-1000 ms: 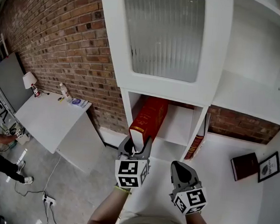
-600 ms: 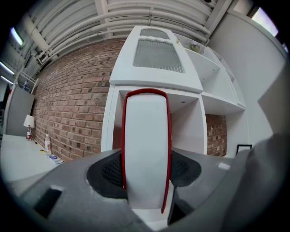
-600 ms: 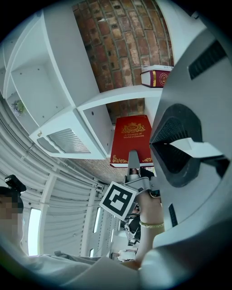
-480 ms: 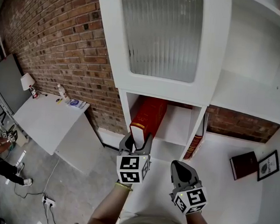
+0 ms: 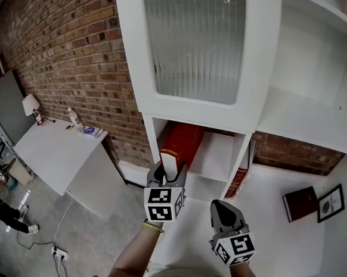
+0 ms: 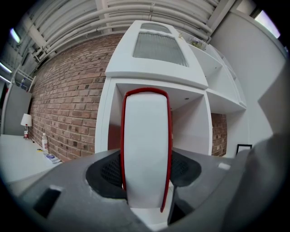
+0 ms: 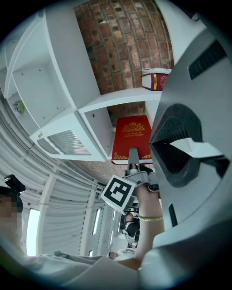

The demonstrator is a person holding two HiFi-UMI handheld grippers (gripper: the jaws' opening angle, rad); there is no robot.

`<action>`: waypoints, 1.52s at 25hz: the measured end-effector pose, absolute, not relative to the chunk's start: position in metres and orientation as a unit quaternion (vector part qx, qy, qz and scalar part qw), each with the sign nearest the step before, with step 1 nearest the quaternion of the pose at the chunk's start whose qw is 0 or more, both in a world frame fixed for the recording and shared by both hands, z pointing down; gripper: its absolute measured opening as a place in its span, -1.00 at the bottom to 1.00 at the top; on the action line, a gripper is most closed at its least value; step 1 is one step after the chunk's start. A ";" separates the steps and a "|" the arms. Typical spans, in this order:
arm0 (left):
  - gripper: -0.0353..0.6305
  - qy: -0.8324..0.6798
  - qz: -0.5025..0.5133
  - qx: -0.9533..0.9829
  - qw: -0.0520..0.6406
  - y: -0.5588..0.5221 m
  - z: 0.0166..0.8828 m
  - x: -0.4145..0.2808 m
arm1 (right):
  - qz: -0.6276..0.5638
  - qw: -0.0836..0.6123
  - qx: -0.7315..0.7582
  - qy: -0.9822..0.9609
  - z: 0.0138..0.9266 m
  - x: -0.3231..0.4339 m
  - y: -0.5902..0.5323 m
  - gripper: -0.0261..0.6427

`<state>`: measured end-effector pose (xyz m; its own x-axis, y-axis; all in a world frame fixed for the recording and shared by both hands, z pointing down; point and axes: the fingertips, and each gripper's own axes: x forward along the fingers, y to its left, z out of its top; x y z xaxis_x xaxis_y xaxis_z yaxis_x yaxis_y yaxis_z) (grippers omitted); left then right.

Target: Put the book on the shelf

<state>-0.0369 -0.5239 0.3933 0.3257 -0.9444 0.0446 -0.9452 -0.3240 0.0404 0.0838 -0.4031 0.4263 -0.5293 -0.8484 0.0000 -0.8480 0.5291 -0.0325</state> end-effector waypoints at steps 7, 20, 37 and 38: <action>-0.17 -0.581 0.010 0.813 0.031 -0.533 0.393 -0.033 | -0.014 0.009 -0.487 0.873 0.426 0.086 -0.404 -0.90; -0.16 -0.581 0.016 0.813 0.033 -0.548 0.393 -0.026 | -0.017 0.012 -0.490 0.872 0.423 0.089 -0.404 -0.90; -0.16 -0.573 0.019 0.819 0.033 -0.552 0.394 -0.023 | -0.008 0.019 -0.496 0.868 0.417 0.093 -0.397 -0.90; -0.16 -0.571 0.019 0.820 0.033 -0.552 0.394 -0.023 | -0.008 0.019 -0.497 0.868 0.417 0.093 -0.397 -0.90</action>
